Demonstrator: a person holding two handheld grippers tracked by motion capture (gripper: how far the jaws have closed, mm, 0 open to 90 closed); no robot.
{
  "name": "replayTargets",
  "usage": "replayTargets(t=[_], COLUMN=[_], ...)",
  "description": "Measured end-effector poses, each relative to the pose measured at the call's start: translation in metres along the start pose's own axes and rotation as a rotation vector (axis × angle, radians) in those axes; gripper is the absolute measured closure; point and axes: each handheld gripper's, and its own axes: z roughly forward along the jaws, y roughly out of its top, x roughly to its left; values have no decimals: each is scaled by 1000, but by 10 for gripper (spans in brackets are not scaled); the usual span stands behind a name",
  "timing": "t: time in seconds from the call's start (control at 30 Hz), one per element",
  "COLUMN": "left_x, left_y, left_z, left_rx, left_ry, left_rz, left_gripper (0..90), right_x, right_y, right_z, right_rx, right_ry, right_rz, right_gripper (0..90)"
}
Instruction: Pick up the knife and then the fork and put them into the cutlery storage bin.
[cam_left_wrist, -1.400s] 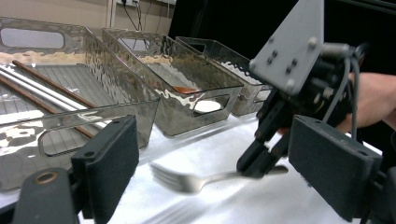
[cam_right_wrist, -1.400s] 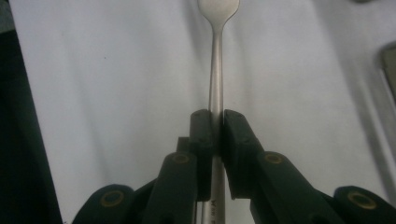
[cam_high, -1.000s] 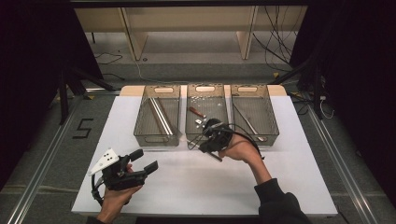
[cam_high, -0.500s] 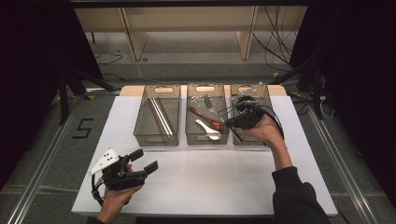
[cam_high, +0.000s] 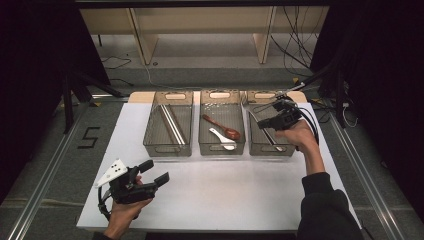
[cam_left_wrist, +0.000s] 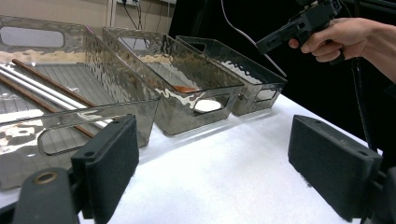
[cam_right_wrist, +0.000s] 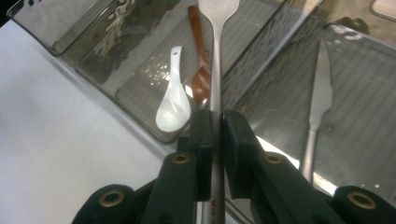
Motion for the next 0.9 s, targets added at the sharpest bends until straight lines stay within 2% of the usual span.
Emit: replayTargets(t=[0.23, 0.47, 0.7, 0.9], left_x=[0, 0, 0, 1], left_y=[0, 0, 0, 0], left_z=[0, 0, 0, 0], left_rx=[1, 1, 0, -1], left_ry=[0, 0, 0, 1], left_rz=[-1, -2, -5, -3], left_gripper=[159, 159, 159, 159], right_x=[-20, -36, -47, -53], right_y=[-2, -4, -4, -5], right_z=[-4, 2, 10, 15], right_rx=[-7, -7, 4, 17], right_ry=[-29, -71, -128, -176], right_rz=[60, 120, 166, 186], right_gripper=[833, 833, 832, 832])
